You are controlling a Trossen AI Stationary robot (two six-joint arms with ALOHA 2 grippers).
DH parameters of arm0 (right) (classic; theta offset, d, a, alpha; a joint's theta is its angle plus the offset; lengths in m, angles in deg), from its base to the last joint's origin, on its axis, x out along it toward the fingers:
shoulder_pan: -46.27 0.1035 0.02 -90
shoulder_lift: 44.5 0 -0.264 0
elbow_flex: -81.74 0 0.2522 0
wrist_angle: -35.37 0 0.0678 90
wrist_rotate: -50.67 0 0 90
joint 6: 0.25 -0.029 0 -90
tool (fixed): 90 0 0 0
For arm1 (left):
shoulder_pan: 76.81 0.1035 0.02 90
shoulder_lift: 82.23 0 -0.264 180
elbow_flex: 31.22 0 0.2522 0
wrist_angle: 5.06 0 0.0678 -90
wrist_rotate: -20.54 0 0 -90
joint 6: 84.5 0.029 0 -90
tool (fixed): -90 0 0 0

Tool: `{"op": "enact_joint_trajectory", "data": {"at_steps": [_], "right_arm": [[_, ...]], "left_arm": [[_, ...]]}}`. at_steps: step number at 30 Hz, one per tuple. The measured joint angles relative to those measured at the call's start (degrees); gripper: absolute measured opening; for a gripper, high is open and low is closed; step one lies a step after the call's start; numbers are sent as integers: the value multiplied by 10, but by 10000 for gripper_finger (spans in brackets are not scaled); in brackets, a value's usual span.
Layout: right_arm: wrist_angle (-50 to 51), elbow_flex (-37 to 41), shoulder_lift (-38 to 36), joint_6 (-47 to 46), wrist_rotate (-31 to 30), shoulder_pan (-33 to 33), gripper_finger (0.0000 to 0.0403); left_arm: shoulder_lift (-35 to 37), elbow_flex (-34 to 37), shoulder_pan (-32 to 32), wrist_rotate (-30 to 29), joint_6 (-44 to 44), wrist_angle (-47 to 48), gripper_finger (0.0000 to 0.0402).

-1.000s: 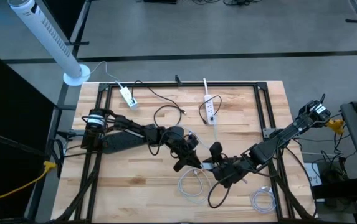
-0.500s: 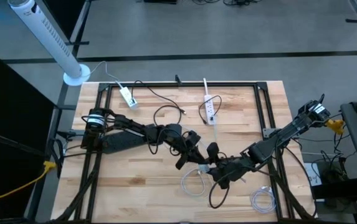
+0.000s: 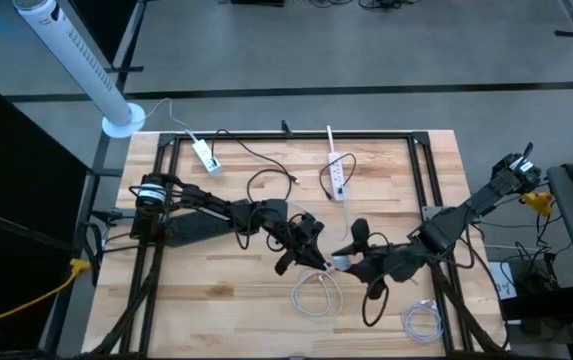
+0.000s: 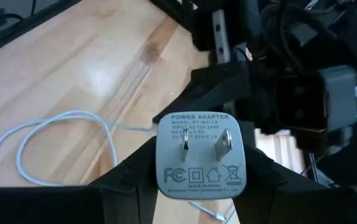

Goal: Insert USB
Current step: Insert the left white USB cable into the white charger adapter

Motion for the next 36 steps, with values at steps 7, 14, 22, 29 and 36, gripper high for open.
{"op": "enact_joint_trajectory", "data": {"at_steps": [7, 14, 22, 29, 36], "right_arm": [[-1, 2, 14, -19, 30, -11, 141], [9, 25, 18, -77, 32, -27, 141], [-5, 172, 16, -283, 33, -62, 141], [-30, 268, 20, -430, 94, -73, 141], [8, 296, 35, -523, 197, -97, 141]], "left_arm": [[0, 1, -1, 0, 8, -1, 17], [2, 3, -3, -1, 10, 5, 17], [18, 12, -19, 14, 18, 7, 17], [18, 13, -23, 14, 16, 12, 17], [19, 13, -23, 14, 21, 11, 17]]}}
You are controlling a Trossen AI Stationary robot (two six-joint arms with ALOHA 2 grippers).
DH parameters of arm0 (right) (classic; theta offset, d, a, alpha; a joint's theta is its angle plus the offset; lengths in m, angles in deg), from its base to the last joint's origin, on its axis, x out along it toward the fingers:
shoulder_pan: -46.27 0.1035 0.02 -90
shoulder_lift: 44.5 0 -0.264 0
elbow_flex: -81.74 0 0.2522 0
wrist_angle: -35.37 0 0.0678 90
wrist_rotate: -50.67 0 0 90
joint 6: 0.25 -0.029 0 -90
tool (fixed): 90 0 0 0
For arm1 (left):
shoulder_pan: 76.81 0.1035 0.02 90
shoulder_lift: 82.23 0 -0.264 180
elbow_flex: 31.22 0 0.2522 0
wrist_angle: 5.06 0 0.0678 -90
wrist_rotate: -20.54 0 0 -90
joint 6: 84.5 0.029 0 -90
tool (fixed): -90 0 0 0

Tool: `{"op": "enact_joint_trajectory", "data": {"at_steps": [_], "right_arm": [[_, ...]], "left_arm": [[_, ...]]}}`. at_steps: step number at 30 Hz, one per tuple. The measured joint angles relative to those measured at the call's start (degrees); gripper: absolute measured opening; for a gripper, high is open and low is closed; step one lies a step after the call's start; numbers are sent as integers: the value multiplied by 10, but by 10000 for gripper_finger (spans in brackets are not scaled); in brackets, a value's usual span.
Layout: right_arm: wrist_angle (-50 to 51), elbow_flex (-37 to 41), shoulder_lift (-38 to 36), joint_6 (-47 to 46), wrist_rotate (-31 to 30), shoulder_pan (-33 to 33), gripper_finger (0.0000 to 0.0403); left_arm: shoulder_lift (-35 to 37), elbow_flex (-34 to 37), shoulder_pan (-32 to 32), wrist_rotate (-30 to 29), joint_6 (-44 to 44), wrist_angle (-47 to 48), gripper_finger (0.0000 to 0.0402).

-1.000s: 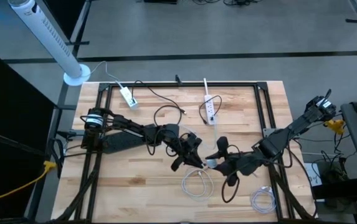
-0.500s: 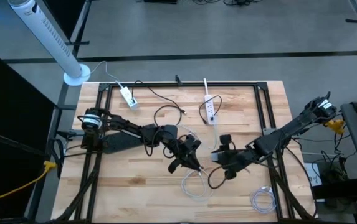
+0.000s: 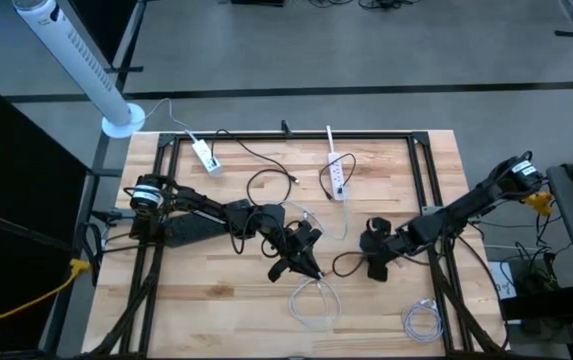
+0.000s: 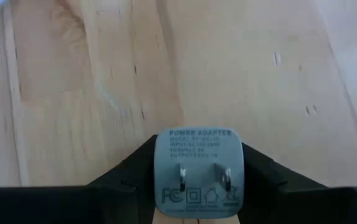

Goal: Insert USB
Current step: Insert the left white USB cable into the white charger adapter

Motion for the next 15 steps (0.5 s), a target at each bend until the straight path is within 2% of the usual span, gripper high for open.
{"op": "enact_joint_trajectory", "data": {"at_steps": [7, 12, 15], "right_arm": [[7, -2, 3, -4, 36, -19, 141], [37, -17, 3, -12, 83, -47, 141], [64, -38, -4, 7, 89, -51, 141]], "left_arm": [[0, 0, -1, -1, 9, 11, 17], [0, 0, -2, -3, 22, 33, 17], [0, 1, -2, -9, 38, 45, 17]]}}
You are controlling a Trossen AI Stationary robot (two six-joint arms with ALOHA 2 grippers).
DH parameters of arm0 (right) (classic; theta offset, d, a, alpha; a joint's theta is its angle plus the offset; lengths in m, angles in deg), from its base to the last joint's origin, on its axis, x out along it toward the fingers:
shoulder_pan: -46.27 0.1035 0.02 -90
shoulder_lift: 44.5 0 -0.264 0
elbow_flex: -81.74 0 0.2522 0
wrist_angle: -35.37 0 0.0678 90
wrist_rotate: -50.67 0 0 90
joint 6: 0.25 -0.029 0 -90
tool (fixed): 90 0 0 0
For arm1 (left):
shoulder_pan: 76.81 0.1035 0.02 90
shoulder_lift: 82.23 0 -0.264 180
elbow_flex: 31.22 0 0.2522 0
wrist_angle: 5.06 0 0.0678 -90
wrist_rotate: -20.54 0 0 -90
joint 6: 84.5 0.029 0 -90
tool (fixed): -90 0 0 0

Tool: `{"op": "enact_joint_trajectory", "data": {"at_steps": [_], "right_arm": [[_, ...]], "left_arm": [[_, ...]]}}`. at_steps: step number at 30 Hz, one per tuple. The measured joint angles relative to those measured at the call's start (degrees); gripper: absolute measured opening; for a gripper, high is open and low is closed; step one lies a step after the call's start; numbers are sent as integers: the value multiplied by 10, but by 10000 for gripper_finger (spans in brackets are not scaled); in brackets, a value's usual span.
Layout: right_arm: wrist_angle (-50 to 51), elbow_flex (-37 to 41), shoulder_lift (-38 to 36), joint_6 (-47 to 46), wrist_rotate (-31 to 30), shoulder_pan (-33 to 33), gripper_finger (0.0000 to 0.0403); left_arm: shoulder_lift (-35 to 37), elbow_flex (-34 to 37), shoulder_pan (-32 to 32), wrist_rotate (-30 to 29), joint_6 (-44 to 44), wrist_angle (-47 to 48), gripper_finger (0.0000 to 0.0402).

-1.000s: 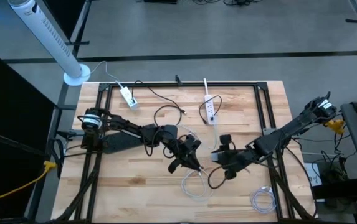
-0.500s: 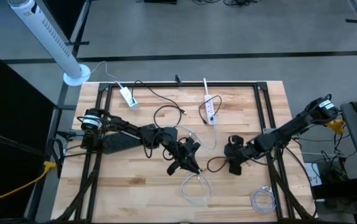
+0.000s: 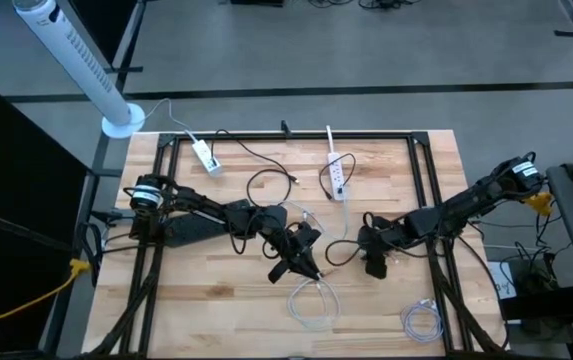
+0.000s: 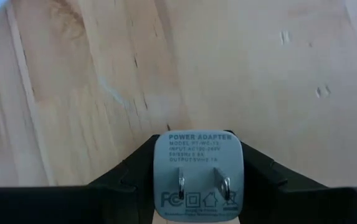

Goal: Insert USB
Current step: Insert the left white USB cable into the white charger adapter

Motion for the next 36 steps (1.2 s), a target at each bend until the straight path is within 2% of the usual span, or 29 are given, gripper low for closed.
{"op": "enact_joint_trajectory", "data": {"at_steps": [6, 13, 16, 22, 28, 30, 36], "right_arm": [[15, -78, -21, 108, -52, 1, 141], [-27, -102, -20, 193, -72, 3, 141], [-55, -101, -17, 209, -74, 3, 141], [-140, -102, -14, 239, -76, 4, 141], [-202, -102, -14, 247, -84, 4, 141], [-214, -103, -15, 251, -91, 4, 141], [-229, -103, -15, 251, -96, 4, 141]], "left_arm": [[0, 11, 0, -50, 19, 20, 17], [0, 39, 3, -120, 31, 10, 17], [-1, 41, 3, -133, 41, -1, 17], [-1, 41, 3, -206, 79, -40, 17], [-1, 41, 2, -237, 104, -42, 17], [-1, 41, 0, -262, 114, -42, 17], [-1, 41, 0, -283, 121, -44, 17]]}}
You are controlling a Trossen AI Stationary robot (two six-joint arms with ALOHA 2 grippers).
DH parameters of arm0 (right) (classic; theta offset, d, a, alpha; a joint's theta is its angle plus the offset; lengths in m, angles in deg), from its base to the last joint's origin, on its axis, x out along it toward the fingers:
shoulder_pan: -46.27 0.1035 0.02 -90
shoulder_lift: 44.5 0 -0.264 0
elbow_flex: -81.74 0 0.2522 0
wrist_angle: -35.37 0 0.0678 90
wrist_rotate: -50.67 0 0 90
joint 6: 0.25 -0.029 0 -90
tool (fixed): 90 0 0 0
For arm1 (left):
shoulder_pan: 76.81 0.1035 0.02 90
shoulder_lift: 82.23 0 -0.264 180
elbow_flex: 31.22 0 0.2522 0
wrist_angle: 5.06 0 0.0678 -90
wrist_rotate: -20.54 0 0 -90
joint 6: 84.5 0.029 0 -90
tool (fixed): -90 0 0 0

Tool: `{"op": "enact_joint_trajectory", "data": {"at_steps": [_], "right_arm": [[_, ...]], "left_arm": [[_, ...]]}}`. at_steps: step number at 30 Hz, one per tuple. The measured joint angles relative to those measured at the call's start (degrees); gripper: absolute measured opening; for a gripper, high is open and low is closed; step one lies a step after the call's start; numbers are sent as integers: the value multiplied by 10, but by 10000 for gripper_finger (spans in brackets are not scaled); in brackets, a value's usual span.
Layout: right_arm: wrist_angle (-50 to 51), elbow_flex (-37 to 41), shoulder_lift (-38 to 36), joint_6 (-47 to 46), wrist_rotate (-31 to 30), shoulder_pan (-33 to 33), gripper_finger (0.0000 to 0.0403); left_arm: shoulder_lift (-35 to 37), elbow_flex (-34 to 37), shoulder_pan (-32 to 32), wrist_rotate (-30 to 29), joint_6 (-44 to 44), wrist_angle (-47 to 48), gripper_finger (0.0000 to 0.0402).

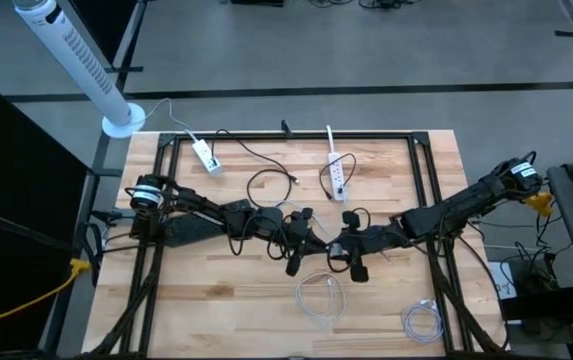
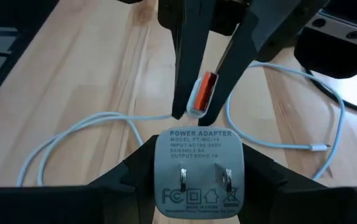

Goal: Insert USB
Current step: Insert the left white USB cable into the white charger adapter

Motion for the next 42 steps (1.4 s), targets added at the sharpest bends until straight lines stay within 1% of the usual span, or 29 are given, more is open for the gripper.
{"op": "enact_joint_trajectory", "data": {"at_steps": [5, 10, 16, 19, 27, 30, 35, 38, 42], "right_arm": [[-6, 0, 0, 0, -5, -1, 141], [-5, -3, 0, -5, -14, -1, 141], [-1, -24, 0, -7, -13, -1, 141], [-2, -26, 0, -7, -13, -3, 141], [16, -28, -3, -29, -14, -3, 141], [42, -29, -21, -37, -16, 4, 141], [75, -31, -70, -30, -38, 15, 141], [85, -34, -89, -24, -51, 16, 141], [180, -76, -92, -27, -45, 16, 141]], "left_arm": [[0, 0, 0, -2, 0, -6, 17], [0, 0, -4, -26, 5, -6, 17], [1, 0, -9, -30, 11, -16, 17], [1, -1, -11, -41, 11, -16, 17], [3, -1, -12, -44, 13, -5, 17], [19, 3, -12, -40, 26, 27, 17], [67, 4, -14, -47, 59, 137, 17], [80, 4, -14, -84, 45, 181, 17], [73, 4, -10, -91, 9, 220, 17]]}}
